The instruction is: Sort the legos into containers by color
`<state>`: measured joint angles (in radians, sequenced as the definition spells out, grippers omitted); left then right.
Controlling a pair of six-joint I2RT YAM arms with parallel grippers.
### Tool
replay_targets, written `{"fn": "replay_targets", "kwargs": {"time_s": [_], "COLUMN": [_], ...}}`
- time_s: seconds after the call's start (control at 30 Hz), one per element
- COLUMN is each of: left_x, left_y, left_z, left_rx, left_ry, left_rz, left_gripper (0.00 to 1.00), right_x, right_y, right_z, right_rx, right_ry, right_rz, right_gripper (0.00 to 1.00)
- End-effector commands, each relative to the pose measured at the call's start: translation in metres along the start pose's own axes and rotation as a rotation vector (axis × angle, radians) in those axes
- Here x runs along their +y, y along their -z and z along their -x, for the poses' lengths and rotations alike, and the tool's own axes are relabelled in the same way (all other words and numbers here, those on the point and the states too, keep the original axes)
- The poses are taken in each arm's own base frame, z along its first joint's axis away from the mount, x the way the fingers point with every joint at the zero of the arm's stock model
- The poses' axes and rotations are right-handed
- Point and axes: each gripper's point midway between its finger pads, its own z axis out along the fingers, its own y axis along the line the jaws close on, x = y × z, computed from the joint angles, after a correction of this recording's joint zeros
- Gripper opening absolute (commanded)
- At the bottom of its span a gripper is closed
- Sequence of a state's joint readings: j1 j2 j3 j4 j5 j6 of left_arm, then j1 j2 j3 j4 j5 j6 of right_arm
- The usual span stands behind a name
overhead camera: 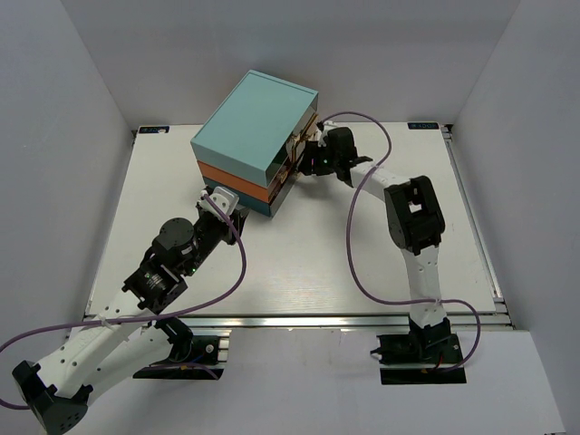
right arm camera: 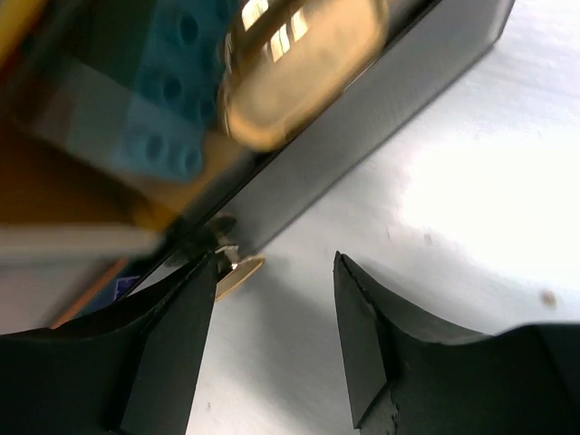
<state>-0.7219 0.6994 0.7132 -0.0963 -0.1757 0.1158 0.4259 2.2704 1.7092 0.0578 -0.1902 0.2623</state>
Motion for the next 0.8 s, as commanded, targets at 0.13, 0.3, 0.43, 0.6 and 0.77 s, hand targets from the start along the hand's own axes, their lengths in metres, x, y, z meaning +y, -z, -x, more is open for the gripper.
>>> {"fn": "replay_targets", "kwargs": {"time_s": [0.13,0.3,0.43,0.6,0.77], "left_x": [0.002,0.002,0.003,0.006,0.005], "left_y": [0.001,0.002,0.002,0.002,0.003], "left_z": [0.003,0.003,0.000,-0.001,0.001], "left_rx": [-0.015,-0.017,-0.009,-0.007,-0.015], "left_ry": [-0.002,-0.001,-0.003,-0.003,-0.004], "left_rz": [0.008,0.008,0.014,0.032,0.024], "left_gripper": [0.49,0.50,0.51,0.51,0.51], "right_x": [-0.024,-0.021,-0.009,-0.020,-0.034], "right_y": [0.049,0.081,0.078,0.058,0.042], "right_z": [0.000,-0.001,-0.007,-0.014,-0.013], "right_rx": [-0.051,-0.080,-0.016,0.011,0.006], "right_ry": [0.045,0.103,0.091,0.033,0.009], "right_rz": [-0.091,-0.075,0.004,-0.046,-0.100], "right_gripper": [0.63,0.70,0.72,0.69,0.52]}}
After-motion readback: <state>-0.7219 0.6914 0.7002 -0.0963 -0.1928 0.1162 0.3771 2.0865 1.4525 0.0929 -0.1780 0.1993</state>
